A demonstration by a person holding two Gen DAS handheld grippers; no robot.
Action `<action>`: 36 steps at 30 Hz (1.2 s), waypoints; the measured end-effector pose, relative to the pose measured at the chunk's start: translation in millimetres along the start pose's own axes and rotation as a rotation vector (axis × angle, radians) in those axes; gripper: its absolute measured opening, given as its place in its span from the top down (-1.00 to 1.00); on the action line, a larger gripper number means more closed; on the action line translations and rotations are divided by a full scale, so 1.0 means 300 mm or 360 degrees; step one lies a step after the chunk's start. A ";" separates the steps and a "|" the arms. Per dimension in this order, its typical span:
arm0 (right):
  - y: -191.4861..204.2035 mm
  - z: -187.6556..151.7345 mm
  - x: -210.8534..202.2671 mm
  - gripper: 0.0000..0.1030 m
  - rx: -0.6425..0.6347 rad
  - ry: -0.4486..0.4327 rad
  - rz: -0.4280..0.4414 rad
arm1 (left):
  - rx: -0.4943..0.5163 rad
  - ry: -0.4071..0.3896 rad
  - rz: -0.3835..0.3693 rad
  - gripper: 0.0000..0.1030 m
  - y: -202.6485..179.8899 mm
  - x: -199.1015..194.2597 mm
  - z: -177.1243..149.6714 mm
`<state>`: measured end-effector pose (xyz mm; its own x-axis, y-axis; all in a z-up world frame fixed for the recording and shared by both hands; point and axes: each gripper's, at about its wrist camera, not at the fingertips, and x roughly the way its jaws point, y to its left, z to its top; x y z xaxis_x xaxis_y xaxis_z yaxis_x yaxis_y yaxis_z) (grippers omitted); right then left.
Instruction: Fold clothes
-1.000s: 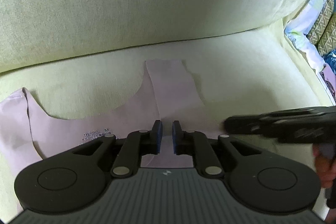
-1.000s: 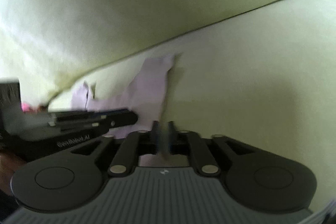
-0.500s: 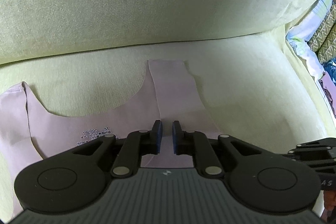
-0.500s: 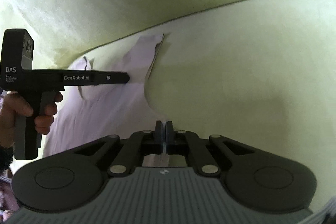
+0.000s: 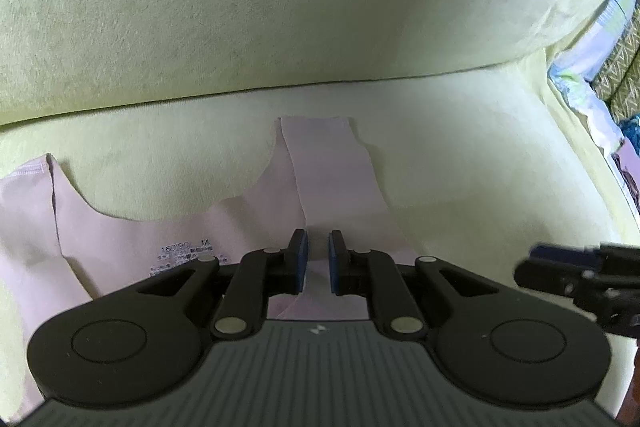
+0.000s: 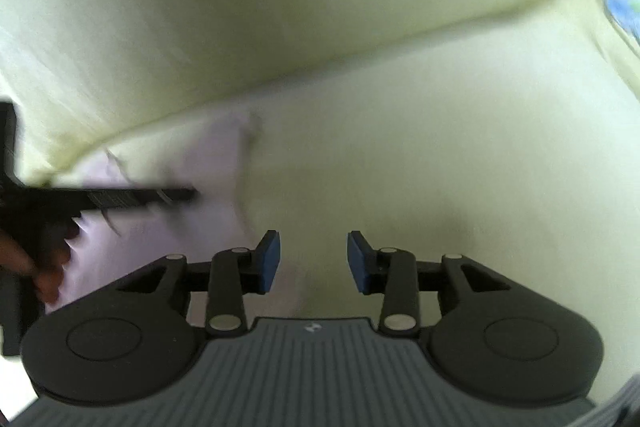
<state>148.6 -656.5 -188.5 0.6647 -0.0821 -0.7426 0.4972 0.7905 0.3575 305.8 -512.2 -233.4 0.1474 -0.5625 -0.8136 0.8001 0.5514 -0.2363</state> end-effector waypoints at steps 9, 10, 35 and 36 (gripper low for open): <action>0.008 0.005 0.039 0.59 0.0007 0.0112 -0.0113 | -0.0092 -0.0120 -0.0020 0.61 0.034 -0.106 -0.006; 0.016 0.015 0.034 0.59 0.0007 0.0107 -0.0074 | -0.0105 -0.0122 -0.0008 0.60 0.048 -0.128 -0.020; 0.440 0.119 0.649 0.43 0.0199 0.0517 0.0919 | -0.0470 -0.0180 0.0137 0.61 0.535 -0.358 -0.240; 0.449 0.128 0.652 0.43 0.0205 0.0473 0.0905 | -0.0466 -0.0182 0.0138 0.61 0.536 -0.356 -0.236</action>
<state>366.8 -589.4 -263.8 0.6701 0.5133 -0.5361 0.1887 0.5807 0.7919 377.4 -319.9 -222.1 0.2853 -0.5623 -0.7762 0.5830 0.7446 -0.3251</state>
